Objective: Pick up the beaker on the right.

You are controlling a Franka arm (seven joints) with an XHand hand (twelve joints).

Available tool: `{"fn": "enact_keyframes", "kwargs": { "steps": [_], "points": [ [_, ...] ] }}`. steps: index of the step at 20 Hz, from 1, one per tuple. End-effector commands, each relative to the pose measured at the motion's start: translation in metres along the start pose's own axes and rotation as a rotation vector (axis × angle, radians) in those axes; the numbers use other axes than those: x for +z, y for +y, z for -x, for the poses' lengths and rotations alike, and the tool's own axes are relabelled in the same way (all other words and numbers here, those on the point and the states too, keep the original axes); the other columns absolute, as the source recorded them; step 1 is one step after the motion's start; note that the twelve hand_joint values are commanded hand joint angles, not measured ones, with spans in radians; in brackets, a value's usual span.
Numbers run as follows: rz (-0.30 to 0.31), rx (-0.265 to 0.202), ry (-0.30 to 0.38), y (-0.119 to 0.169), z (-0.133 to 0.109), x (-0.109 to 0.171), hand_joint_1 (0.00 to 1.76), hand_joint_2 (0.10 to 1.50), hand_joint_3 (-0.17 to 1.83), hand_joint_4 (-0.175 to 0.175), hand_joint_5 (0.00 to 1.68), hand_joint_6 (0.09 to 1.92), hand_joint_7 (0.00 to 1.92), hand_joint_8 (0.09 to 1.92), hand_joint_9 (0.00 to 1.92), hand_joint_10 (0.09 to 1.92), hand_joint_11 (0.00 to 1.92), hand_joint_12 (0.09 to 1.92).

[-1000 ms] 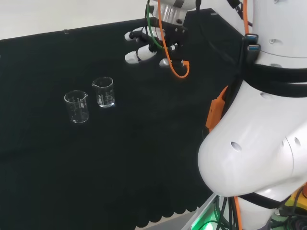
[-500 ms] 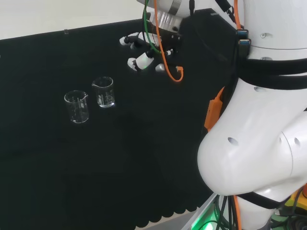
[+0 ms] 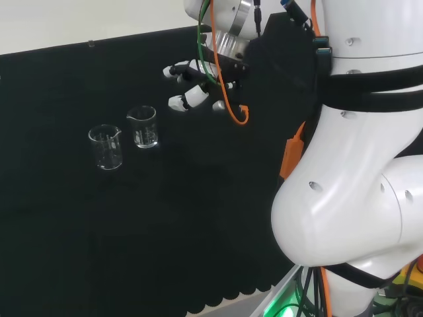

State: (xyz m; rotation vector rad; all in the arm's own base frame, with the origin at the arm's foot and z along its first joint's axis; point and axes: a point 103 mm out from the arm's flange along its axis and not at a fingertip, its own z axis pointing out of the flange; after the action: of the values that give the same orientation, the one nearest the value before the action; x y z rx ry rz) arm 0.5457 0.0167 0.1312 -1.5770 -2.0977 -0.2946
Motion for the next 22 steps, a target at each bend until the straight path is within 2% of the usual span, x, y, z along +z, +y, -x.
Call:
{"fn": "enact_keyframes", "kwargs": {
  "steps": [1, 4, 7, 10, 15, 22],
  "points": [
    [-0.023, -0.017, 0.042, 0.008, 0.009, 0.014, 0.78, 0.46, 0.76, -0.079, 0.30, 0.09, 0.17, 0.66, 0.32, 0.68, 0.00, 1.25],
    [-0.028, -0.026, 0.058, 0.009, 0.012, 0.019, 0.76, 0.47, 0.71, -0.079, 0.29, 0.09, 0.17, 0.65, 0.31, 0.68, 0.00, 1.25],
    [-0.026, -0.045, 0.058, 0.028, -0.005, 0.044, 0.74, 0.47, 0.70, -0.079, 0.29, 0.09, 0.16, 0.65, 0.31, 0.68, 0.00, 1.25],
    [-0.006, -0.058, 0.074, 0.020, 0.002, 0.039, 0.74, 0.47, 0.69, -0.079, 0.28, 0.09, 0.16, 0.65, 0.31, 0.69, 0.00, 1.25],
    [-0.020, -0.073, 0.085, 0.010, 0.015, 0.035, 0.73, 0.48, 0.68, -0.079, 0.29, 0.09, 0.17, 0.66, 0.32, 0.69, 0.00, 1.25],
    [-0.016, -0.099, 0.092, 0.013, 0.014, 0.042, 0.74, 0.48, 0.67, -0.079, 0.29, 0.09, 0.17, 0.66, 0.32, 0.69, 0.00, 1.25]
  ]
}}
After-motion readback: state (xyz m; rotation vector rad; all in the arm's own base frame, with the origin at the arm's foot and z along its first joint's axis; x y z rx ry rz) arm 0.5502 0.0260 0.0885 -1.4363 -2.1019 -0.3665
